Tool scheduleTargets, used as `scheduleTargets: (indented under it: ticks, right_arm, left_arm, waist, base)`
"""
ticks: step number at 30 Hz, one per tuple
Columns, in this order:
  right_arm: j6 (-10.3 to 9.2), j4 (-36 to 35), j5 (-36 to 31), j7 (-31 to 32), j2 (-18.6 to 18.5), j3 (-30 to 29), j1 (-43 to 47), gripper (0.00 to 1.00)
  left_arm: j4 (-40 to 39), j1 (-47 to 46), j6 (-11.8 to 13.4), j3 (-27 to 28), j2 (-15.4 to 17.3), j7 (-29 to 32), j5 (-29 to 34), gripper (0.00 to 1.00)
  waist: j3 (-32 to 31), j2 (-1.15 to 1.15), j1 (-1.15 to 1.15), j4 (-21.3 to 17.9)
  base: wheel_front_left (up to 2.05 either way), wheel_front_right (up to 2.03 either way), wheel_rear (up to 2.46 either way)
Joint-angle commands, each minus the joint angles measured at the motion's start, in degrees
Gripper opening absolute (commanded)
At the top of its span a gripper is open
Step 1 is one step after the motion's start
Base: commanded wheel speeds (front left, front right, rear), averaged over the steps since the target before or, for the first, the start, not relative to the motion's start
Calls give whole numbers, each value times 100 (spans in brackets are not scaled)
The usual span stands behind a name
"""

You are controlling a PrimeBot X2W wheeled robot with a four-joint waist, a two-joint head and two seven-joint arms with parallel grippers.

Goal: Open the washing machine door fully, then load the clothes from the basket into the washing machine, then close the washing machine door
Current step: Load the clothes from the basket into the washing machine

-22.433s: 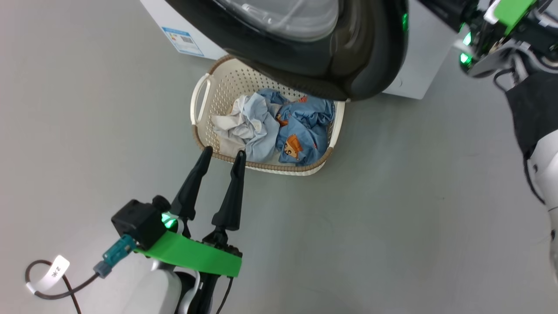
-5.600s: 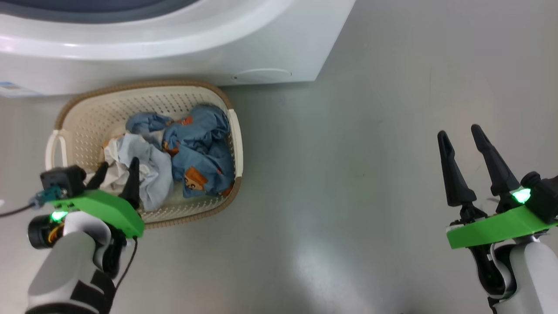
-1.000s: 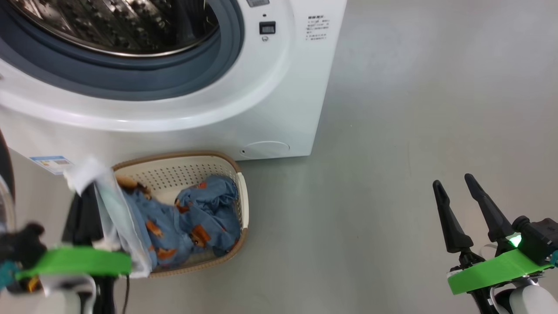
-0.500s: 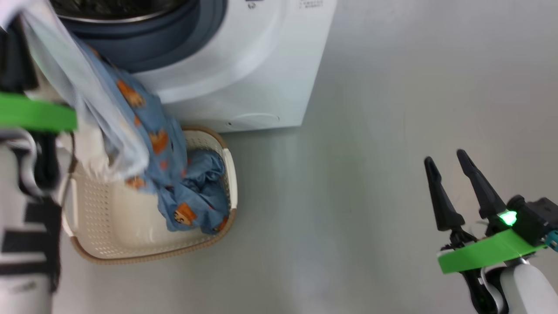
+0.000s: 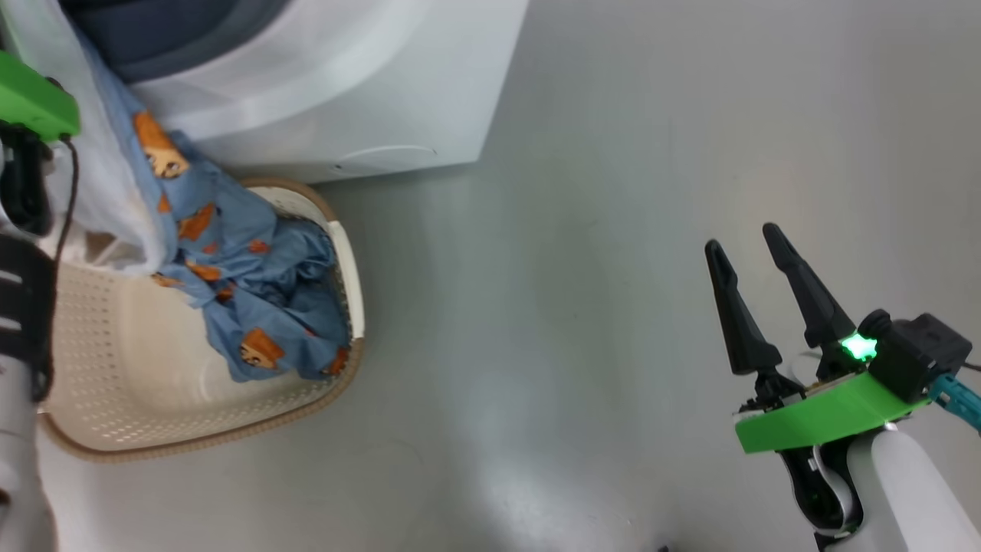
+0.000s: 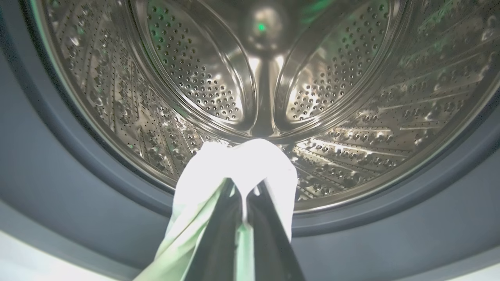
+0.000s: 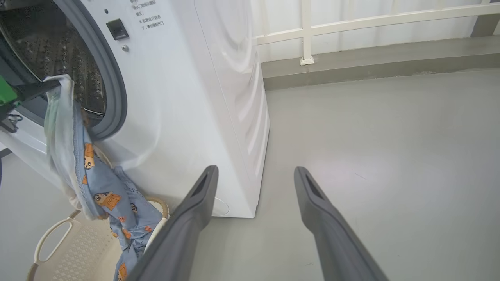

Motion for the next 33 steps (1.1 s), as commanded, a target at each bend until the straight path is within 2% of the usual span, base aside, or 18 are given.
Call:
scheduleTargets:
  ticks: [1, 8, 12, 15, 19, 21, 23, 25, 30, 33]
  right_arm:
    - [57, -146, 34, -27, -13, 138, -53, 100]
    - [57, -154, 48, -27, 30, 271, -196, 100]
    - [57, -188, 56, -27, 60, 269, -262, 100]
    - [57, -199, 53, -27, 79, 241, -286, 100]
    - [57, -224, 40, -27, 117, 227, -344, 100]
    - [57, -231, 42, -27, 135, 238, -402, 100]
    - [57, -233, 45, -27, 145, 248, -435, 100]
    - [57, -239, 50, -27, 147, 256, -445, 100]
    - [57, -219, 69, -27, 147, 272, -401, 100]
    - [57, -218, 75, -27, 156, 278, -393, 100]
  left_arm:
    - [154, -232, -9, -6, 347, 10, 13, 0]
    - [1189, -1003, 27, -327, 530, 224, 283, 0]
    - [1191, -1503, 108, -428, 671, 71, 435, 0]
    - [842, -1759, 184, -380, 713, -28, 506, 0]
    - [-281, -1712, 313, -169, 789, -35, 766, 0]
    - [-1094, -1516, 447, 107, 781, -36, 1012, 0]
    - [-1320, -1317, 446, 317, 694, -37, 1070, 0]
    - [-1228, -1152, 392, 341, 654, -37, 1213, 0]
    - [-132, -1127, 188, 329, 529, -37, 1168, 0]
    - [35, -1257, 155, 337, 549, -37, 1176, 0]
  waist:
    - [200, 0, 0, -182]
    - [372, 0, 0, -354]
    - [512, 0, 0, -391]
    - [585, 0, 0, -384]
    - [697, 0, 0, -392]
    - [764, 0, 0, -406]
    - [783, 0, 0, -417]
    - [786, 0, 0, -421]
    - [752, 0, 0, -434]
    - [758, 0, 0, -442]
  base:
    - [0, 0, 0]
    - [0, 0, 0]
    - [0, 0, 0]
    - [0, 0, 0]
    - [0, 0, 0]
    - [0, 0, 0]
    - [0, 0, 0]
    - [0, 0, 0]
    - [0, 0, 0]
    - [0, 0, 0]
